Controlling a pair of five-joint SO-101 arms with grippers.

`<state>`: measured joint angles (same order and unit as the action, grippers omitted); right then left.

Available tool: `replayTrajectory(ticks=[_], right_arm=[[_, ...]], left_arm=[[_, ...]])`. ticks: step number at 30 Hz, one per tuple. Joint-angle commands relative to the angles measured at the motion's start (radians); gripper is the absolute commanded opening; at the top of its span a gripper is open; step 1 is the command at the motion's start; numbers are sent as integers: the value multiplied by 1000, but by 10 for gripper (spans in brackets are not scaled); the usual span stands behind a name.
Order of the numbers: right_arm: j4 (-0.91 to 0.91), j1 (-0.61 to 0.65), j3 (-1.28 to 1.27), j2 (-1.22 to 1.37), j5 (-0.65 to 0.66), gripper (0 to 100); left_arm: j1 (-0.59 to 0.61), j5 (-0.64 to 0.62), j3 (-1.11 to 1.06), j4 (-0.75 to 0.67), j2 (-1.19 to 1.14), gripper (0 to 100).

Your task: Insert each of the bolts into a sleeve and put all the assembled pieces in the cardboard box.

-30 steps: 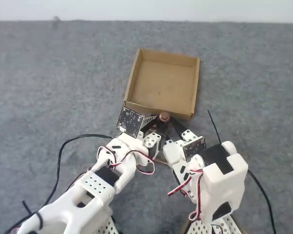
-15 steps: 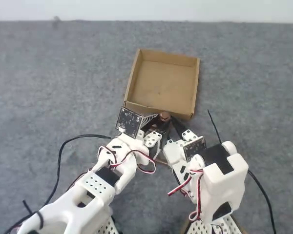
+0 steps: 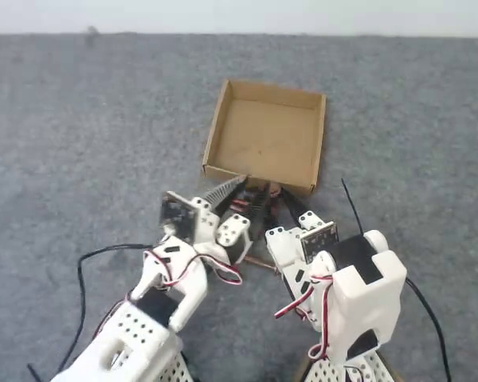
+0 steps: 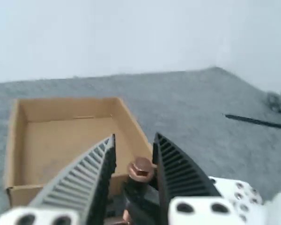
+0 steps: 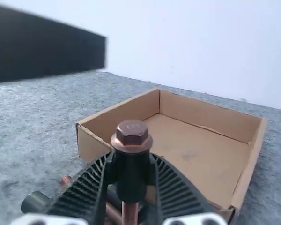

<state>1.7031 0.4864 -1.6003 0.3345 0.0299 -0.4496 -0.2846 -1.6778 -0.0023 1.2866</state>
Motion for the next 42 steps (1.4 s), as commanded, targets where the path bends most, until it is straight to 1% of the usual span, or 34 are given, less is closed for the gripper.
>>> replayTrajectory(ticks=[1,4,10,12,16,21,23,28,30,32,36,42], right_arm=[[4,-21,-8,-53,-8,6],[4,-21,-12,-53,-8,6],[4,-22,-26,-61,-3,6],[4,-22,-32,-62,-2,6],[4,-22,-31,-62,0,6],[8,-25,-31,-64,0,6],[13,-45,-31,-65,0,6],[7,-61,-41,-111,-2,6],[4,-71,-48,-137,-3,6],[4,-99,-52,-165,-5,6],[4,-136,-51,-205,-3,6],[2,-137,-51,-315,-2,6]], left_arm=[[61,-14,15,132,170,130],[124,-14,10,247,292,130],[242,-14,8,554,516,129],[278,-14,10,638,551,113],[361,-12,-2,690,531,5],[493,-11,-7,813,532,11],[534,-3,-7,868,532,11],[626,169,-7,1000,532,11],[669,233,-7,1022,532,11],[707,272,-7,1025,531,11],[730,310,-7,1074,528,11],[733,338,-7,1086,528,11]])
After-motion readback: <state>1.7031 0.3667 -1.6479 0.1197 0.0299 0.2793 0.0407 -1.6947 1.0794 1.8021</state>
